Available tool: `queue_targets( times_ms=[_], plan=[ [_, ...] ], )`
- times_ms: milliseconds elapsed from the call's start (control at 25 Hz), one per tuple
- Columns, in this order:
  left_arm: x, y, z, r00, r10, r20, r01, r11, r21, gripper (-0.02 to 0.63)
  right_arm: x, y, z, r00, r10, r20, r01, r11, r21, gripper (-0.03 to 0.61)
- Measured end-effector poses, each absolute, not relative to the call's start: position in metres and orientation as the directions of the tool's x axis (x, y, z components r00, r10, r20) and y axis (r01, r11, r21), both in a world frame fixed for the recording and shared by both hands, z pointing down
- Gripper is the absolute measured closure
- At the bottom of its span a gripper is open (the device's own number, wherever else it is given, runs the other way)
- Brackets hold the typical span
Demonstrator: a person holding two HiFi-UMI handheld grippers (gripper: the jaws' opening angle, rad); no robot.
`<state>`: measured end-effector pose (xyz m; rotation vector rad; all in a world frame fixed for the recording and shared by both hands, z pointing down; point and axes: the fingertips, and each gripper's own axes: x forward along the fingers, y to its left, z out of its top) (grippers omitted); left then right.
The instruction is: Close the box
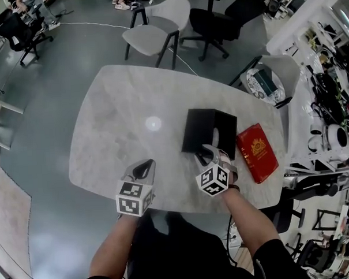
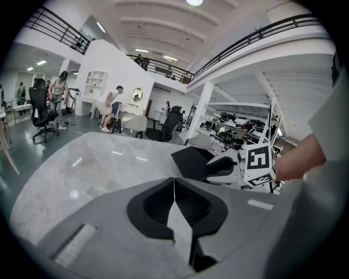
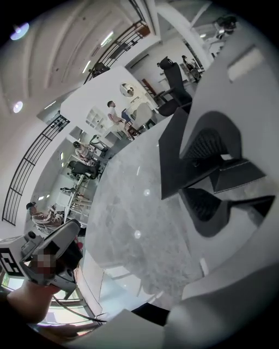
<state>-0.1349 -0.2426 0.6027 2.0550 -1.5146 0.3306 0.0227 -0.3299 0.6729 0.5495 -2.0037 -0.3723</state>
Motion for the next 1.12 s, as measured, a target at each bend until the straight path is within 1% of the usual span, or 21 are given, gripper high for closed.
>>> queue_targets(
  times_ms=[200, 240, 360, 440, 640, 800, 1120],
  plan=[
    [-0.107, -0.265, 0.624, 0.395, -0.749, 0.532, -0.917, -0.293, 0.270, 0.600, 0.022, -0.328, 0.672, -0.447, -0.515, 0.731, -0.241, 0.857, 0.456, 0.414],
    [-0.101, -0.270, 0.629, 0.409, -0.735, 0.541, -0.912, -0.317, 0.260, 0.589, 0.021, -0.328, 0.672, -0.454, -0.515, 0.727, -0.242, 0.856, 0.456, 0.414],
    [-0.082, -0.283, 0.645, 0.444, -0.691, 0.570, -0.894, -0.378, 0.238, 0.509, 0.019, -0.331, 0.672, -0.471, -0.522, 0.711, -0.257, 0.852, 0.456, 0.413],
    [-0.072, -0.290, 0.656, 0.453, -0.669, 0.589, -0.887, -0.403, 0.225, 0.494, 0.019, -0.333, 0.670, -0.485, -0.522, 0.702, -0.277, 0.853, 0.443, 0.413],
    [-0.058, -0.303, 0.675, 0.457, -0.636, 0.622, -0.874, -0.450, 0.183, 0.482, 0.019, -0.336, 0.666, -0.530, -0.507, 0.680, -0.312, 0.862, 0.399, 0.413],
    [-0.051, -0.314, 0.690, 0.463, -0.602, 0.651, -0.859, -0.485, 0.162, 0.475, 0.022, -0.338, 0.667, -0.543, -0.512, 0.665, -0.317, 0.859, 0.402, 0.414],
    [-0.042, -0.325, 0.707, 0.484, -0.550, 0.681, -0.835, -0.522, 0.172, 0.476, 0.025, -0.339, 0.663, -0.566, -0.522, 0.638, -0.351, 0.853, 0.387, 0.414]
  ],
)
